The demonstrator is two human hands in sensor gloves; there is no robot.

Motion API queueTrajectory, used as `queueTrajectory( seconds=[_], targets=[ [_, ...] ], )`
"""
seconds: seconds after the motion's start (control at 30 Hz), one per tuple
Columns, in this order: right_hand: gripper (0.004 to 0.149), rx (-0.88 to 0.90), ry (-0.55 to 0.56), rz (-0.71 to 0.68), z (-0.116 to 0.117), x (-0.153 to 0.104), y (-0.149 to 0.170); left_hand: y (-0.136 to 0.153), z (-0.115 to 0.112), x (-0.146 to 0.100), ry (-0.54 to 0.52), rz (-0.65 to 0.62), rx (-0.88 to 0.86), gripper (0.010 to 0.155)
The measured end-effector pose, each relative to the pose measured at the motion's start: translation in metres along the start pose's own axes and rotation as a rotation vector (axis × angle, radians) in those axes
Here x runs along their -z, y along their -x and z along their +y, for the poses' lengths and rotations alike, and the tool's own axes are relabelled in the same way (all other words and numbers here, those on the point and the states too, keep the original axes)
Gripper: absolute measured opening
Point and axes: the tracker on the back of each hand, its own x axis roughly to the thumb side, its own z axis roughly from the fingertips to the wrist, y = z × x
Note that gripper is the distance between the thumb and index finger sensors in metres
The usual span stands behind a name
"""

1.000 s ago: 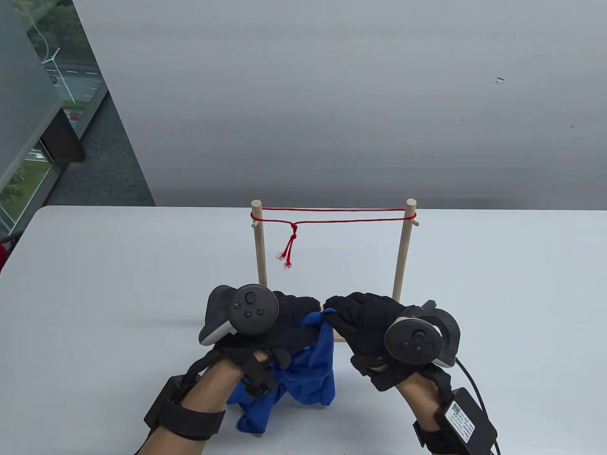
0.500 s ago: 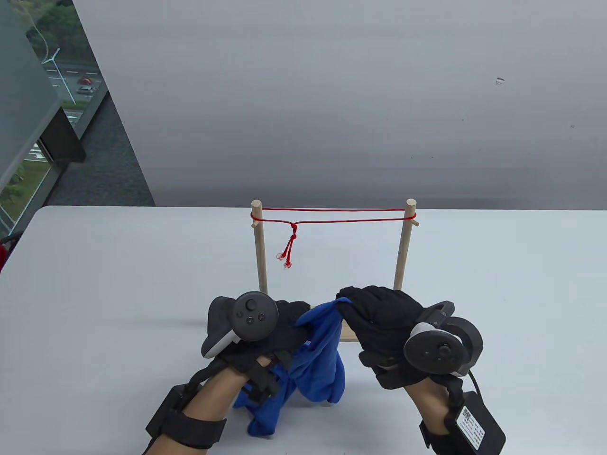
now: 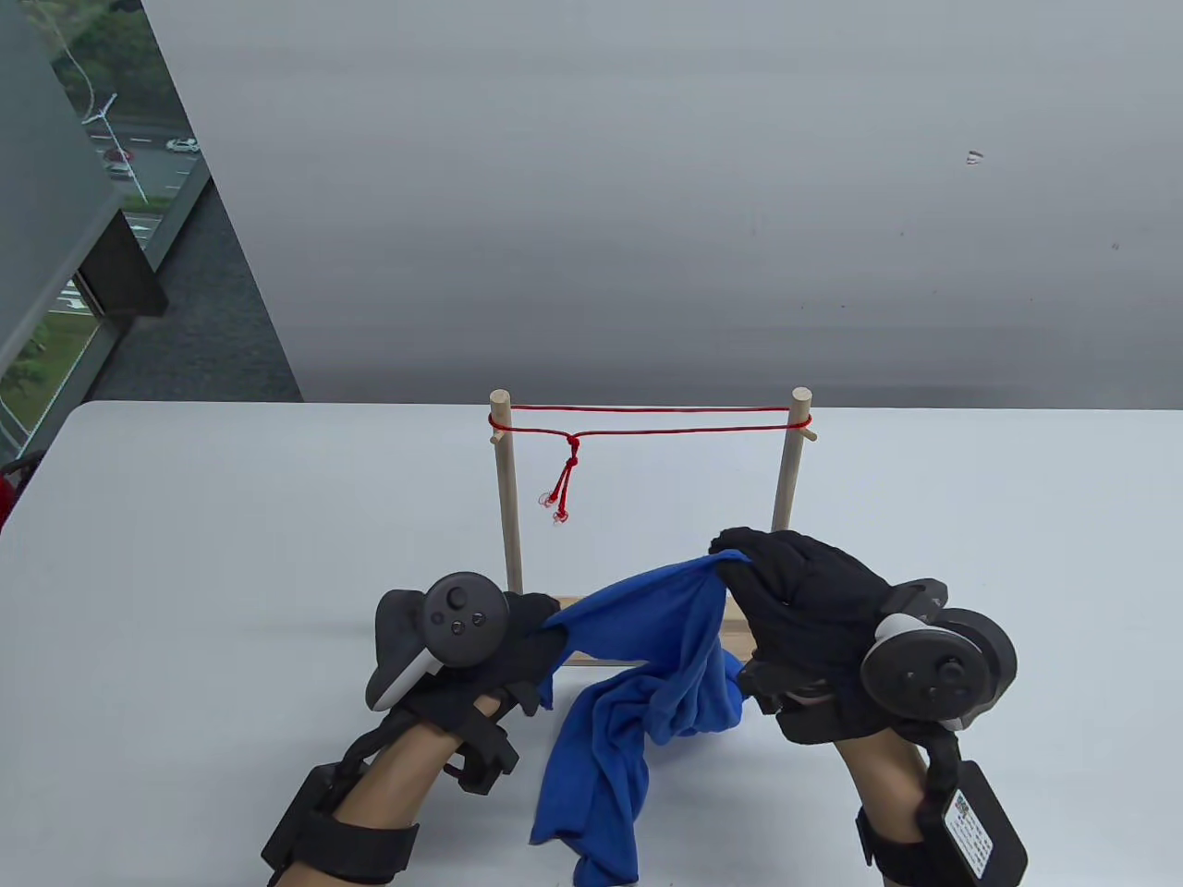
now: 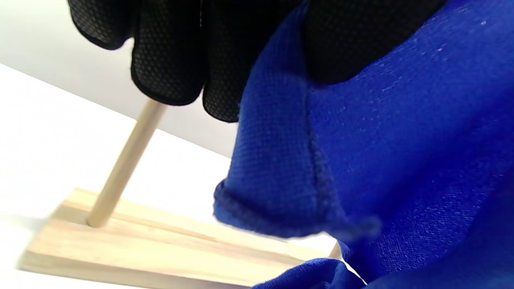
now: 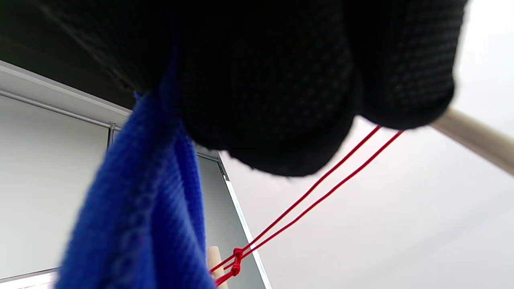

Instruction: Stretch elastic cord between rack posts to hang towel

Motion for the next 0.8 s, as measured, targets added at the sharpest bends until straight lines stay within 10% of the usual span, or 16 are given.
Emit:
queueTrajectory(
  seconds=[0.8],
  targets=[
    [0.042, 0.209, -0.018, 0.214, -0.028, 0.014, 0.03, -0.027, 0.101, -0.023, -0.492, -0.108, -0.018, 0.043]
  ],
)
